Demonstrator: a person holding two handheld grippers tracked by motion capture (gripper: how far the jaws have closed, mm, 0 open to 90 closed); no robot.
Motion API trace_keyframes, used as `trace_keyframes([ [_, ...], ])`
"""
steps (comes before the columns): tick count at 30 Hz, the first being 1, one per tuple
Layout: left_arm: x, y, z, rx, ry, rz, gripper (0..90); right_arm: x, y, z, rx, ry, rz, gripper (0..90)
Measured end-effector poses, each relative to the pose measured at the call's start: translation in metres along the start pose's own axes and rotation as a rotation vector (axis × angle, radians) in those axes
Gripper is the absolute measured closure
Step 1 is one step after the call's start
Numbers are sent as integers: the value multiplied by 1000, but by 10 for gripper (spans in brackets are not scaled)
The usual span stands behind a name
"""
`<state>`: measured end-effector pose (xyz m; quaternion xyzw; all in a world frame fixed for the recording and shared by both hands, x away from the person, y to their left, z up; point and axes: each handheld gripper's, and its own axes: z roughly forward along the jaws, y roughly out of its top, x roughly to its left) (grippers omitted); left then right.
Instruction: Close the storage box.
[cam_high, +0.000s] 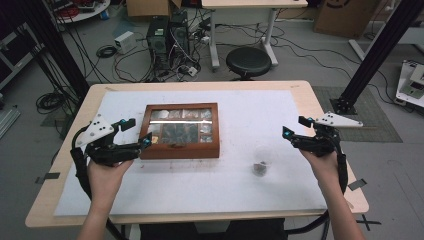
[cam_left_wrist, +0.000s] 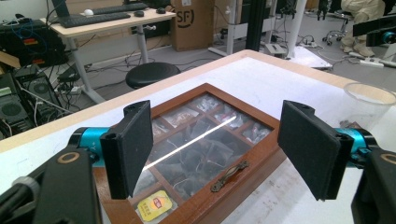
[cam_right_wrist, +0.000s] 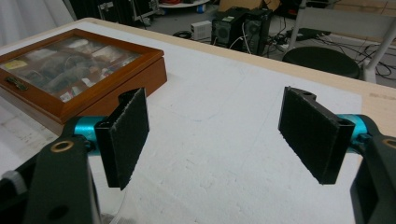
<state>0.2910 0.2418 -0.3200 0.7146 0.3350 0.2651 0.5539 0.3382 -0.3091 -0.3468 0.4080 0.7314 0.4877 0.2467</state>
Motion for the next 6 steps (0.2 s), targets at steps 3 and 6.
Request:
trace_keyframes([
  [3,0,0,-1,-1,2,-1,267,0,0,0,-2,0,0,253],
  [6,1,0,-2,-5,5,-1,267,0,1,0,-3,0,0,253],
])
